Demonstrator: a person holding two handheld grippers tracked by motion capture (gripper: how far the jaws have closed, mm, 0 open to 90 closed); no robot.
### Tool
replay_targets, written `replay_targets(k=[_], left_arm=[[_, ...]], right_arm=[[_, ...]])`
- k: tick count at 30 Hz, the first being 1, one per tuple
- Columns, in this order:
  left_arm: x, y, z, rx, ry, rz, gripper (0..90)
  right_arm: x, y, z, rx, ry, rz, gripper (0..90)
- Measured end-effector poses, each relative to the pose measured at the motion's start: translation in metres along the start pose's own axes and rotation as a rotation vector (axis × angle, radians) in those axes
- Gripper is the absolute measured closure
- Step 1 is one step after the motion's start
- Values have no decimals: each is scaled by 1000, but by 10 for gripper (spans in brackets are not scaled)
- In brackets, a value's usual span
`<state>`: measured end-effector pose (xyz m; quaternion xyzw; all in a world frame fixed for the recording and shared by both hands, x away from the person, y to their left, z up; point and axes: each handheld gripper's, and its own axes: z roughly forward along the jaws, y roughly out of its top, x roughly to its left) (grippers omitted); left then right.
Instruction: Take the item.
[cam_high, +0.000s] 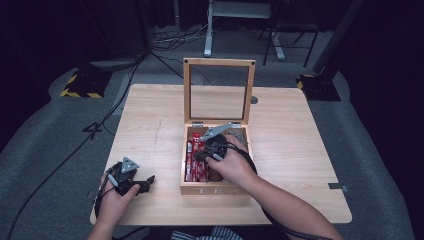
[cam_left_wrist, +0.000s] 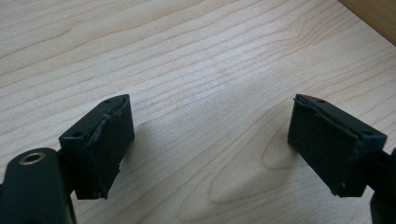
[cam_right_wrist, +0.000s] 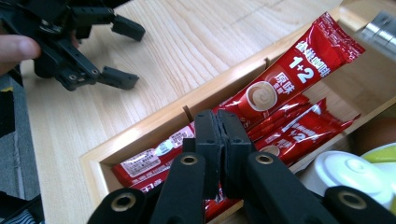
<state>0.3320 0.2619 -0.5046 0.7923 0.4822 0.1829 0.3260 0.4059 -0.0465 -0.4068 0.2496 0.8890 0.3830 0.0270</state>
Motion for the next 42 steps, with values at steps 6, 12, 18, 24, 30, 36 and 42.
replay_targets(k=[6, 12, 18, 24, 30, 36, 42], left_arm=[[1, 1, 0, 5, -6, 6, 141], [4, 4, 4, 13, -18, 20, 96], [4, 4, 4, 17, -15, 20, 83], [4, 5, 5, 29, -32, 34, 48], [5, 6, 8, 40, -40, 48, 0], [6, 8, 9, 39, -39, 45, 0], [7, 9, 9, 43, -42, 46, 0]], right_arm=[[2, 0, -20, -57, 10, -33, 883], [0, -4, -39, -98, 4, -42, 882], [-5, -10, -61, -135, -6, -42, 882], [-8, -16, -81, -163, -23, -52, 882], [-13, -22, -103, -193, -51, -47, 882], [-19, -29, -123, -213, -83, -40, 882], [-28, -38, -141, -218, -118, -26, 882]])
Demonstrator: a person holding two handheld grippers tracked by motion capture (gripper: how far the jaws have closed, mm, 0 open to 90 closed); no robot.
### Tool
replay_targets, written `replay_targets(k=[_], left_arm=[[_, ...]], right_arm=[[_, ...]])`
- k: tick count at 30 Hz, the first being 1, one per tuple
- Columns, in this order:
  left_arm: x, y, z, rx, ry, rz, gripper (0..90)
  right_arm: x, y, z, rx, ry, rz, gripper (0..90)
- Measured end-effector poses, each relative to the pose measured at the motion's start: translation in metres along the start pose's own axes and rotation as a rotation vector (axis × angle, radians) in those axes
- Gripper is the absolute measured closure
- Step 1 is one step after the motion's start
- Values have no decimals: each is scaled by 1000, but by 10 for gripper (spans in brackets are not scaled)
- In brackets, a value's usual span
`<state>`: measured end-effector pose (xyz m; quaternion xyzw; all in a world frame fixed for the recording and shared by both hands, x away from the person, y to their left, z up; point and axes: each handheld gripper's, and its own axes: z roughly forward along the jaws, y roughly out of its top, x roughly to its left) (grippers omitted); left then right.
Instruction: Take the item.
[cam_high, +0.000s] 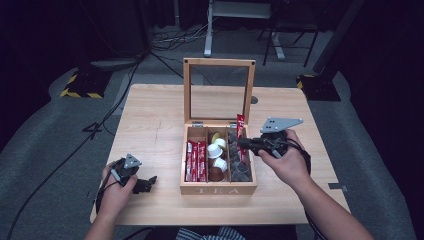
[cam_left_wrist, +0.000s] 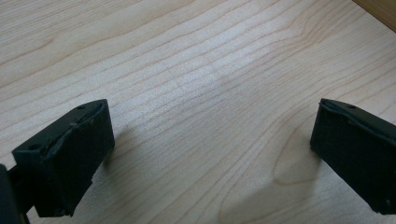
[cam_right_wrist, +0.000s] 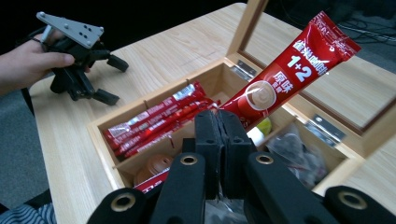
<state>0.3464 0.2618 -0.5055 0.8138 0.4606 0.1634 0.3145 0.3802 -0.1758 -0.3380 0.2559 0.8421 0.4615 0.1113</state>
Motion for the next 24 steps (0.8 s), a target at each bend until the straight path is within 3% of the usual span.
replay_targets(k=[5, 11, 18, 24], left_arm=[[0, 0, 0, -3, 2, -1, 0], [0, 0, 1, -5, 3, -1, 0], [0, 0, 1, -5, 3, -1, 0], [0, 0, 1, -5, 3, -1, 0]], right_arm=[[-10, -5, -11, 2, -30, -5, 882], [-23, -13, -27, 7, -104, -22, 881], [-40, -23, -41, 7, -130, 24, 881], [-55, -34, -50, 28, -181, 41, 881]])
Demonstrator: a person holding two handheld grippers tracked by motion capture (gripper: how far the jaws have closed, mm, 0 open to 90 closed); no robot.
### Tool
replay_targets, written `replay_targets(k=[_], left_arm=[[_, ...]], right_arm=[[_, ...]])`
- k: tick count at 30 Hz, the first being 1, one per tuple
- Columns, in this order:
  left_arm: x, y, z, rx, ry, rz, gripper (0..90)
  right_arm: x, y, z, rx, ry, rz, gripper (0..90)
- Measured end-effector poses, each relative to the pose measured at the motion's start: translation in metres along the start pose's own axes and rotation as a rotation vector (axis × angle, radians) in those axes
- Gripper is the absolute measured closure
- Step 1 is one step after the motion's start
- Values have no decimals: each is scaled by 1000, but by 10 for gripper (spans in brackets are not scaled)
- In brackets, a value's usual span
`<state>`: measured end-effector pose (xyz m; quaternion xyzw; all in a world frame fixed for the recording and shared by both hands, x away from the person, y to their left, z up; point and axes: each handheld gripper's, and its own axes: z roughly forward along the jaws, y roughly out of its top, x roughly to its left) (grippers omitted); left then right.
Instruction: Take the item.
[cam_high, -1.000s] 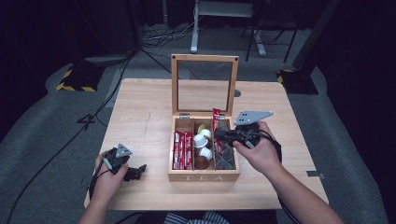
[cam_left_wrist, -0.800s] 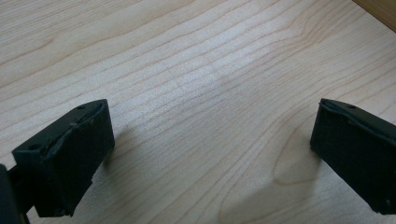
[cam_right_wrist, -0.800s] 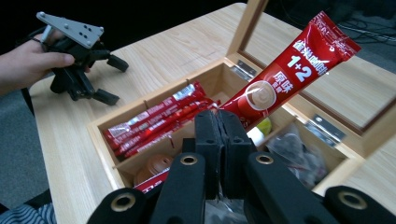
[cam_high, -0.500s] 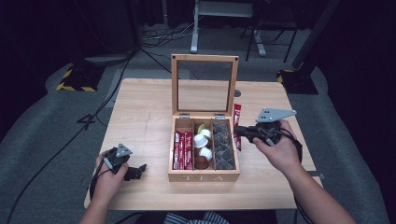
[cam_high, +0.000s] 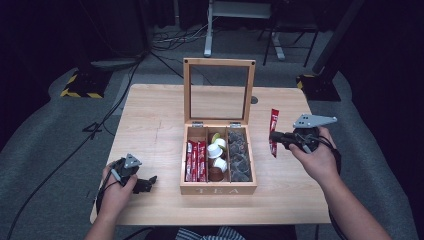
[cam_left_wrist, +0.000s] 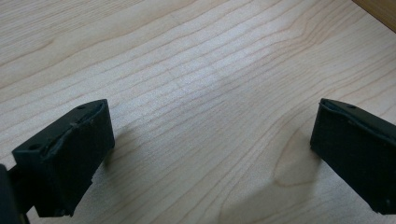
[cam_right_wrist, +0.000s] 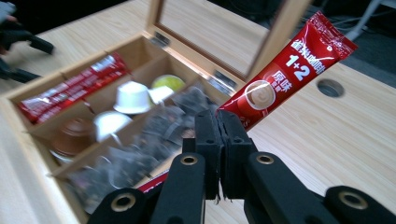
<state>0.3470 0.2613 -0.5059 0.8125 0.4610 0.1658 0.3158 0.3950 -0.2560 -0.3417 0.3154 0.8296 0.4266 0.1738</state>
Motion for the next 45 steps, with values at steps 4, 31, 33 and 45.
replay_targets(k=[4, 31, 33, 45], left_arm=[[0, 0, 0, 0, 0, 0, 0], [0, 0, 0, 0, 0, 0, 0], [0, 0, 0, 0, 0, 0, 0], [0, 0, 0, 0, 0, 0, 0]], right_arm=[[-14, -12, -1, 16, -23, 11, 880], [-61, -83, 23, 133, -70, 44, 880], [-62, -86, 24, 144, -66, 48, 880], [-64, -107, 34, 226, -30, 100, 879]])
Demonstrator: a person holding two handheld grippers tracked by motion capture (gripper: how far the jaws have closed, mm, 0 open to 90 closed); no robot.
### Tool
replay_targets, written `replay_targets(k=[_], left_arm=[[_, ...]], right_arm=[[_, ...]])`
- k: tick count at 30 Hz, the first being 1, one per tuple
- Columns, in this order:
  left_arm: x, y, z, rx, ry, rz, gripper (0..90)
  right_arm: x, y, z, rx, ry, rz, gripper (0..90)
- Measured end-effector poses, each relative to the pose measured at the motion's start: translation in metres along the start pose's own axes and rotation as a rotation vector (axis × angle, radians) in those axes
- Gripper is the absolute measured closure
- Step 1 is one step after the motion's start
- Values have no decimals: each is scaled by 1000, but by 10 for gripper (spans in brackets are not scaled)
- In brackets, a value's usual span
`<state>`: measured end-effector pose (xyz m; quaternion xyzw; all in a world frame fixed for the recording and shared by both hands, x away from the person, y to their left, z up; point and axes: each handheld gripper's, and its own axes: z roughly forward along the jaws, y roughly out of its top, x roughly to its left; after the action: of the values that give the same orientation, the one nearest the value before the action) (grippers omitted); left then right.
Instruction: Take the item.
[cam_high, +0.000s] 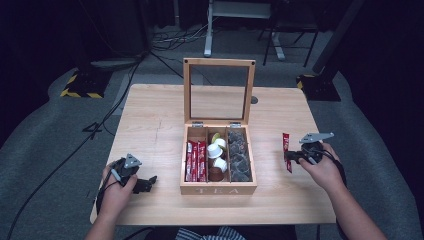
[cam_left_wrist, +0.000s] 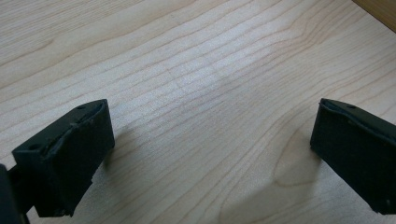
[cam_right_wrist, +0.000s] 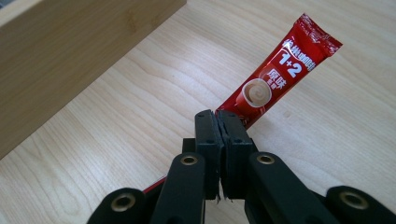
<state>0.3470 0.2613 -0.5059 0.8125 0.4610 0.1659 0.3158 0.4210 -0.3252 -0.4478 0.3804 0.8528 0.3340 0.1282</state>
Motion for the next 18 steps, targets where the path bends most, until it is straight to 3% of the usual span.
replay_targets(k=[15, 18], left_arm=[[0, 0, 0, 0, 0, 0, 0], [0, 0, 0, 0, 0, 0, 0]], right_arm=[[3, -10, 17, 69, 15, 50, 875], [4, -11, 19, 79, 20, 79, 867]])
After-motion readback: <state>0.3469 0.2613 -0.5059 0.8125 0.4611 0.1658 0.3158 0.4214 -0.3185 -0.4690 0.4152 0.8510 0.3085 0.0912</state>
